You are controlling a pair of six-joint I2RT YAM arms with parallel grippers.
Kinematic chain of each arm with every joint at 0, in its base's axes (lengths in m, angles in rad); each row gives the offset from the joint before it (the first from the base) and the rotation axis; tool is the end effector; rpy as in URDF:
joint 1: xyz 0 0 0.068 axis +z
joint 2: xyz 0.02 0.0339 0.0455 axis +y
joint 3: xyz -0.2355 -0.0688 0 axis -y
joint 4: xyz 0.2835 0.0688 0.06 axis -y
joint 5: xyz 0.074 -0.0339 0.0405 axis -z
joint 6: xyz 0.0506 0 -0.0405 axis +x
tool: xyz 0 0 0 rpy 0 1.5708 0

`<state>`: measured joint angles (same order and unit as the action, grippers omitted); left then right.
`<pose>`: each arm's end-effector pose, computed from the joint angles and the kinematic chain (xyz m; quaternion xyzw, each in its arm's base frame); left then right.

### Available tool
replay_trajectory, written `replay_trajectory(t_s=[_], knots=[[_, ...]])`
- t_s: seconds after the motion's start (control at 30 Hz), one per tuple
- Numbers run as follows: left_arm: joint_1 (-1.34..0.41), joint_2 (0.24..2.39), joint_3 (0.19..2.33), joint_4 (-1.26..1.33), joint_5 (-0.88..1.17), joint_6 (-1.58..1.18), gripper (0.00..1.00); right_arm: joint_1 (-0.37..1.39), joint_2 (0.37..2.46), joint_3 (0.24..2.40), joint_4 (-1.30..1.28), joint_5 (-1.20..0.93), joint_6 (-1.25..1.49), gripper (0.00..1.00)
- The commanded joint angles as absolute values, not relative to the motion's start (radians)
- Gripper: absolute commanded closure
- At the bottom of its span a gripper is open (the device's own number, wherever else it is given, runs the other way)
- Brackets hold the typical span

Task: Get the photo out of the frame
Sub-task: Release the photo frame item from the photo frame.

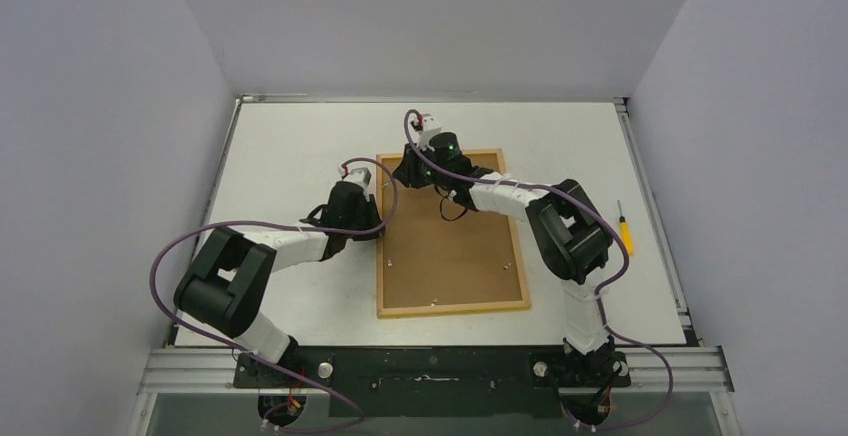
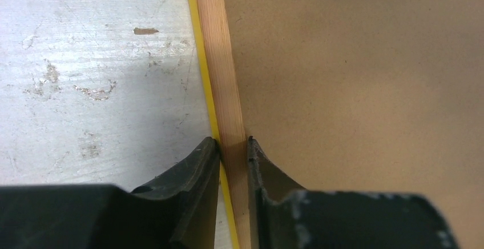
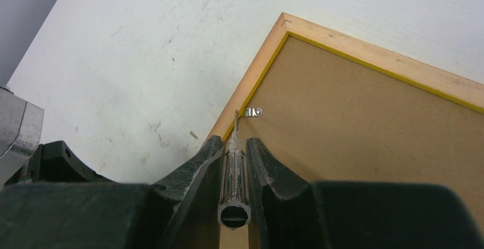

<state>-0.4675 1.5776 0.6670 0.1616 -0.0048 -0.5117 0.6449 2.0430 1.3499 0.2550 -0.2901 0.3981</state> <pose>0.2984 -0.1504 0.0770 -0.0212 0.9165 -0.1859 0.3535 0.3865 0.3088 0.1363 -0.1797 0.8191 0.3703 0.3996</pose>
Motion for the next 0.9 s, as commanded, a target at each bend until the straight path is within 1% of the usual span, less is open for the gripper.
replay_trajectory(t_s=[0.0,0.1,0.2,0.43,0.67,0.87], knots=[[-0.461,1.584,0.701,0.168,-0.003,-0.491,0.86,0.629,2.064,1.410,0.257,-0.301,0.414,0.95],[-0.460,1.585,0.702,0.167,0.000,-0.487,0.94,0.621,2.083,1.432,0.240,-0.302,0.414,0.95],[-0.460,1.587,0.704,0.168,0.000,-0.482,0.98,0.614,2.107,1.457,0.216,-0.321,0.414,0.95],[-0.460,1.589,0.707,0.167,0.000,-0.476,0.99,0.609,2.138,1.513,0.133,-0.396,0.413,0.95],[-0.462,1.588,0.707,0.167,0.000,-0.474,1.00,0.608,2.150,1.607,-0.076,-0.451,0.381,0.95],[-0.461,1.590,0.709,0.166,0.000,-0.472,1.00,0.607,2.134,1.646,-0.198,-0.418,0.346,0.95]])
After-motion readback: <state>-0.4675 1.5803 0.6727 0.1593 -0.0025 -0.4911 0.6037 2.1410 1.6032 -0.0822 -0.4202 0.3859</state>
